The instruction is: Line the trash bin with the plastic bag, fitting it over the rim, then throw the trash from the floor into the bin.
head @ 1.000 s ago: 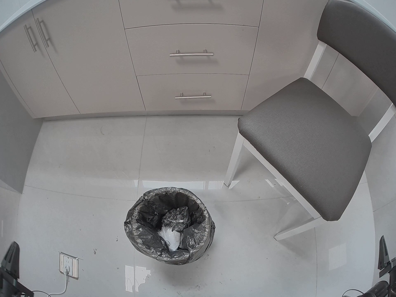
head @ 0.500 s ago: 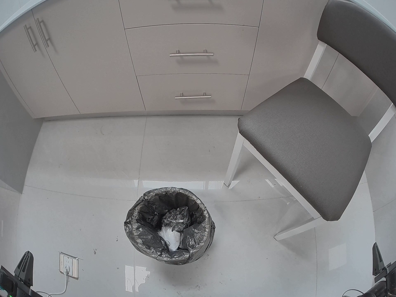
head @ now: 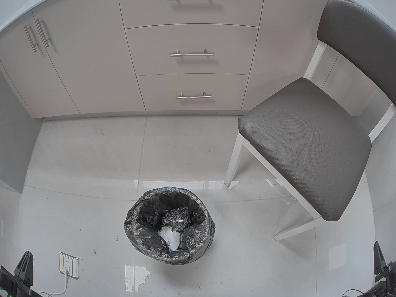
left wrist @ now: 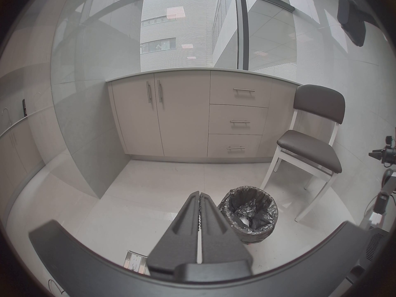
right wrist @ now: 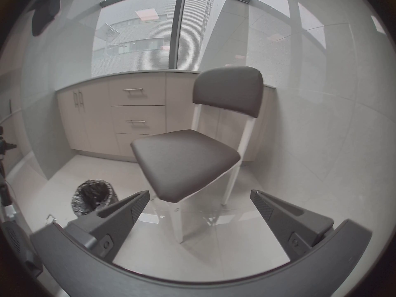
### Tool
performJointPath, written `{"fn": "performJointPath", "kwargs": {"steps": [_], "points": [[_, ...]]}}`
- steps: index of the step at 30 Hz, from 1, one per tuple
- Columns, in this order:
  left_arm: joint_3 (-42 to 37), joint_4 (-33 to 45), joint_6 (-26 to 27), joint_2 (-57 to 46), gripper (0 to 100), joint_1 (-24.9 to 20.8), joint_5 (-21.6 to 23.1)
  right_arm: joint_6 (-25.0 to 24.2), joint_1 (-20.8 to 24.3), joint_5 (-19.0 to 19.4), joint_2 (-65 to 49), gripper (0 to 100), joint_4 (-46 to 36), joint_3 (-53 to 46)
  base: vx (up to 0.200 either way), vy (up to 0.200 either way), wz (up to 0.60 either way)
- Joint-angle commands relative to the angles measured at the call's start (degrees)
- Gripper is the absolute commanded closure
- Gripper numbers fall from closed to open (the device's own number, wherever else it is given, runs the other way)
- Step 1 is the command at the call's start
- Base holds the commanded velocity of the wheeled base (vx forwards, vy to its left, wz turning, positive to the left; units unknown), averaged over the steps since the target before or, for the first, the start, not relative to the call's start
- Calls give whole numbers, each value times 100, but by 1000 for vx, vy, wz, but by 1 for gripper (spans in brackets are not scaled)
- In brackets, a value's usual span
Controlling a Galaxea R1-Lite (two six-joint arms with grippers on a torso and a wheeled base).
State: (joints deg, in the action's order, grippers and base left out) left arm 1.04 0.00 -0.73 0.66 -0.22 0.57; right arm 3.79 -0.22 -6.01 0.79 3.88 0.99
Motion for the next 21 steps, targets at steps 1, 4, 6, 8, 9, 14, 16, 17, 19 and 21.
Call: {"fn": "performJointPath", "kwargs": {"steps": [1,4,6,8,9,14,16,17,19,21], "points": [[-104,0,-15,-48,100,-4,-5,-353,4,610,-79,0,-150,-64,0,0,0],[-104,0,-15,-48,100,-4,4,-326,-4,856,-79,0,-265,-11,0,0,0],[-104,0,-15,-48,100,-4,4,-318,-4,803,-79,0,-265,-11,0,0,0],[-104,0,-15,-57,100,-4,4,-309,4,496,-79,0,-282,7,0,0,0],[-104,0,-15,-48,100,4,-5,-326,4,188,-79,0,-291,-2,0,0,0],[-95,0,-24,-48,100,-4,-5,-678,4,-120,-79,0,-265,-28,0,0,0],[-95,0,-15,-48,100,-4,4,-687,4,-23,-79,0,-282,-11,0,0,0],[-104,0,-15,-48,100,4,4,-678,4,118,-79,0,-291,-11,0,0,0],[-104,0,-15,-48,100,4,-5,-379,4,355,-79,0,-273,-72,0,0,0],[-104,0,-15,-48,100,-4,-5,-142,-4,592,-70,0,-335,-99,0,0,0]]}}
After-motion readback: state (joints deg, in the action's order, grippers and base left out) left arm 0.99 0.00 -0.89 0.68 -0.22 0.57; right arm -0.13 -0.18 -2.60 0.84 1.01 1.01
